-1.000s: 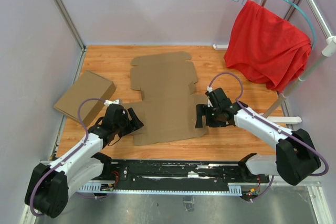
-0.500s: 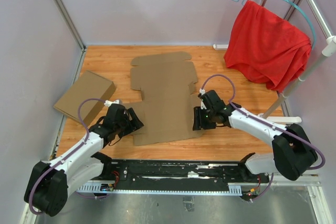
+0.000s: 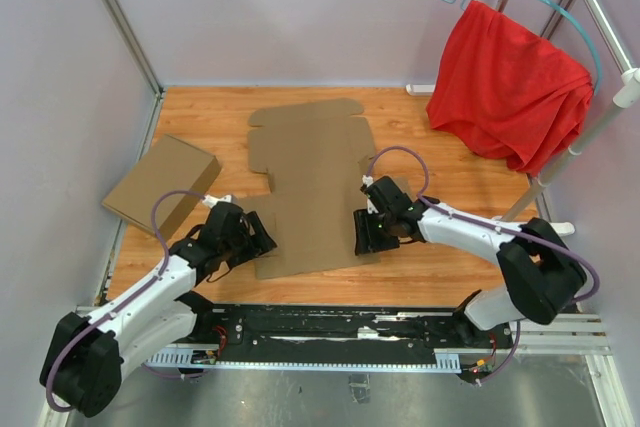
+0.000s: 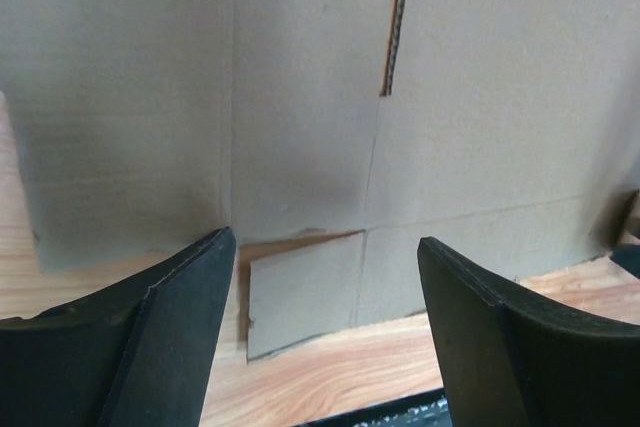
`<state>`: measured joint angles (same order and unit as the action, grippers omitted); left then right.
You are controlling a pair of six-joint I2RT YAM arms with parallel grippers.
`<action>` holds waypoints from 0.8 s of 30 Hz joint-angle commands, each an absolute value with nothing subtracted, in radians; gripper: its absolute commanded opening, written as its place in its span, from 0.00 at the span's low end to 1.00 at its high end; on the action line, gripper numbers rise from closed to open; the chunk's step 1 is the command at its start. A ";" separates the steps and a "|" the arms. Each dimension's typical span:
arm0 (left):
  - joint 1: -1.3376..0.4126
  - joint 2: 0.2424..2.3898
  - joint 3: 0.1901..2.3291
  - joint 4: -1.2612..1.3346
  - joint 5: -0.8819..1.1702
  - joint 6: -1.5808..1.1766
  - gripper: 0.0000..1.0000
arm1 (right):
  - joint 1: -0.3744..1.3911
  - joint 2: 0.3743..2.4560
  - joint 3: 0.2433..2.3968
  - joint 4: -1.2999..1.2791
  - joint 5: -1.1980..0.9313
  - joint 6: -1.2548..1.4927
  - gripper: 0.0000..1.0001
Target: Fold the paper box
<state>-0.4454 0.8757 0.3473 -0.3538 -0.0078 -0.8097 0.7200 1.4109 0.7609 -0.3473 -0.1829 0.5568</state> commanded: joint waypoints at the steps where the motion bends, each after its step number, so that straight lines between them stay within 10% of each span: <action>1: -0.491 0.827 0.354 -0.425 -0.011 -0.858 0.79 | 0.741 1.490 0.770 -0.274 -0.208 0.576 0.52; 24: -0.596 0.792 0.461 -0.390 0.020 -0.973 0.74 | 0.748 1.531 0.749 -0.218 -0.213 0.600 0.50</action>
